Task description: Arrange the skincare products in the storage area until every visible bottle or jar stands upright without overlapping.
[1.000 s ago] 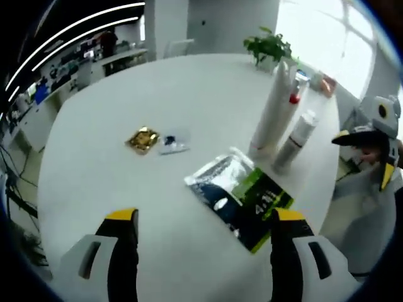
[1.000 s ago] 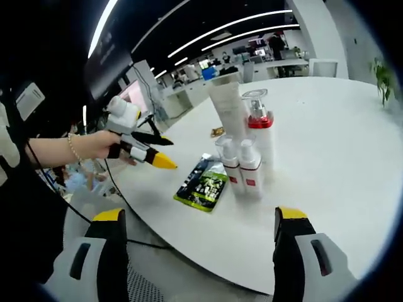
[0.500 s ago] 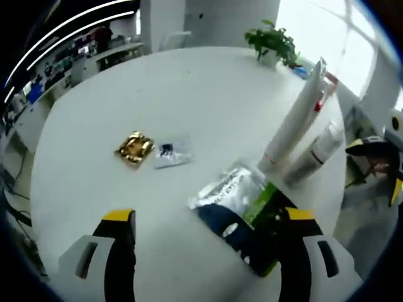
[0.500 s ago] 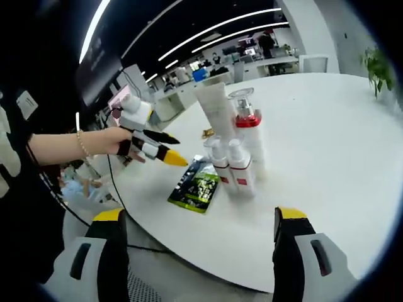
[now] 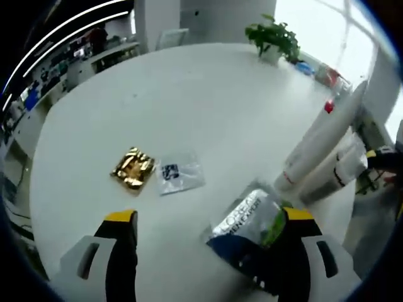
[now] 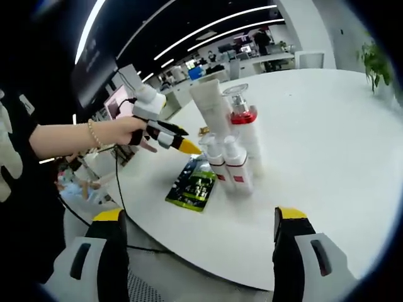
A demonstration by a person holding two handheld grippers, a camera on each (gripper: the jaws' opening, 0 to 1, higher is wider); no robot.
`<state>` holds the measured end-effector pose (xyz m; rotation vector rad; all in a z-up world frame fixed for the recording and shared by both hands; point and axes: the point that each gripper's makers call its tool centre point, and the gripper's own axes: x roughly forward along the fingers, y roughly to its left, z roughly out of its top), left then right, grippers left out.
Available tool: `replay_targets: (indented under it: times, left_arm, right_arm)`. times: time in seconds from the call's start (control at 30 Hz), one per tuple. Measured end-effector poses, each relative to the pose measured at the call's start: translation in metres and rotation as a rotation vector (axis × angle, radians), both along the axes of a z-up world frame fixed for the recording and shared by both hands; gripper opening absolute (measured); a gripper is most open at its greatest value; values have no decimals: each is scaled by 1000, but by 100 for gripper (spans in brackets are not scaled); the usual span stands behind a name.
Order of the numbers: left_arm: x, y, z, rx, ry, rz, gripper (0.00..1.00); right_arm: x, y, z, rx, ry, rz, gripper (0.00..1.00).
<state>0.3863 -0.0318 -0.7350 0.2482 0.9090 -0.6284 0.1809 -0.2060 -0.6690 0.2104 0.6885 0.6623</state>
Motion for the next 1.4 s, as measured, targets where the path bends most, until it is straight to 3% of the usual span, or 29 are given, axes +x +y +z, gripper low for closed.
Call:
replay_targets:
  times: [0.27,0.63,1.2,1.4]
  left_arm:
    - [15,-2,-4,-16,8,53,85]
    - [36,-9,-11,10,-21,38,69]
    - [56,-12,-28,33,36,68,57]
    - [65,-9,-34,71,39,63,56]
  right_arm:
    - [0,0,-1,2,11,-7,97]
    - [-1,0,-1,8,29,-8,97]
    - [-1,-2,-5,25,53,-11,97]
    - [0,-3,-6,28,55,-15,96]
